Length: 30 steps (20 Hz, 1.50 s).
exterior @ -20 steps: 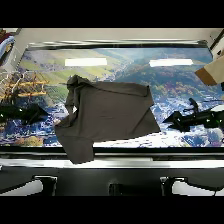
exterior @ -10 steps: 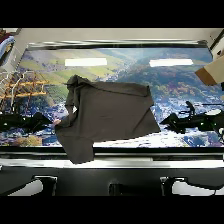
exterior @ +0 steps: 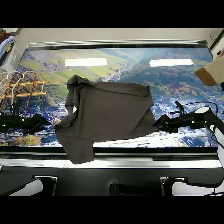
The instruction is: Fold the clothes and pants, and hang the long-sleeved shirts on hangers.
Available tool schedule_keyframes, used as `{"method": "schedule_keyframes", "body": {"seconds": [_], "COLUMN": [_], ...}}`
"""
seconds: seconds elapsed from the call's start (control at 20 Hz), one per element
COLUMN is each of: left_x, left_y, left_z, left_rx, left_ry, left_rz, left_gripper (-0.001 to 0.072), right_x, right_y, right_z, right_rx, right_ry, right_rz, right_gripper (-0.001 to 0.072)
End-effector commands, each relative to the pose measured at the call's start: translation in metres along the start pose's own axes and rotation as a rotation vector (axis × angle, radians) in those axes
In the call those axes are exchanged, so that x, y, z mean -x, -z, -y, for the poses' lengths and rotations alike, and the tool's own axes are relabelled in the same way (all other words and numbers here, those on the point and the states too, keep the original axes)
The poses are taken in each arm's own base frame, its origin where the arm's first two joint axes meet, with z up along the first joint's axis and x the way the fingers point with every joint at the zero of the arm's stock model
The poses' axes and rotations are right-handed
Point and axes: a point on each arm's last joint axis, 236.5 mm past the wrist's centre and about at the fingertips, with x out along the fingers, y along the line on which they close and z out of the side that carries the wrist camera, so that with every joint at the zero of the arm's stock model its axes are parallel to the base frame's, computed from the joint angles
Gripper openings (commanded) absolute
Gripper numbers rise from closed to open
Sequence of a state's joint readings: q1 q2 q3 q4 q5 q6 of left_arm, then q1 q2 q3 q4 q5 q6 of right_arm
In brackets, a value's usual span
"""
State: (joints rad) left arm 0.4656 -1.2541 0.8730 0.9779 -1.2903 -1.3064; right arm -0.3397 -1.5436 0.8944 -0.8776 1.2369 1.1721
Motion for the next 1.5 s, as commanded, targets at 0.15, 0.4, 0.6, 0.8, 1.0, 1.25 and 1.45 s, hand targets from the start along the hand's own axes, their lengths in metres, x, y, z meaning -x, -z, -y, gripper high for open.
{"method": "schedule_keyframes", "body": {"seconds": [0.15,0.4,0.6,0.8,1.0,1.25,1.45], "left_x": [-0.006,-0.036,-0.04,-0.047,-0.064,-0.082,-0.079], "left_y": [0.03,0.052,0.047,0.037,0.038,0.042,0.04], "left_z": [-0.03,-0.017,-0.021,-0.02,-0.012,-0.013,-0.001], "left_rx": [0.056,0.083,0.091,0.05,-0.003,-0.001,0.01], "left_ry": [-0.004,0.123,0.114,0.08,0.055,0.039,0.081], "left_rz": [-0.023,-0.037,-0.008,0.031,0.012,-0.026,-0.018], "left_gripper": [0.0458,0.0458,0.0458,0.0458,0.0458,0.0243,0.0018], "right_x": [-0.003,0.002,0.011,0.019,0.023,0.034,0.048], "right_y": [0.01,0.018,0.013,0.013,0.015,0.014,0.011], "right_z": [-0.001,-0.015,-0.026,-0.036,-0.041,-0.049,-0.071], "right_rx": [0.015,0.017,0.037,0.052,0.065,0.095,0.122], "right_ry": [0.001,-0.047,-0.059,-0.075,-0.078,-0.072,-0.121], "right_rz": [-0.045,-0.069,-0.025,-0.003,0.0,0.038,0.094], "right_gripper": [0.003,0.0029,0.003,0.0029,0.003,0.0029,0.0029]}}
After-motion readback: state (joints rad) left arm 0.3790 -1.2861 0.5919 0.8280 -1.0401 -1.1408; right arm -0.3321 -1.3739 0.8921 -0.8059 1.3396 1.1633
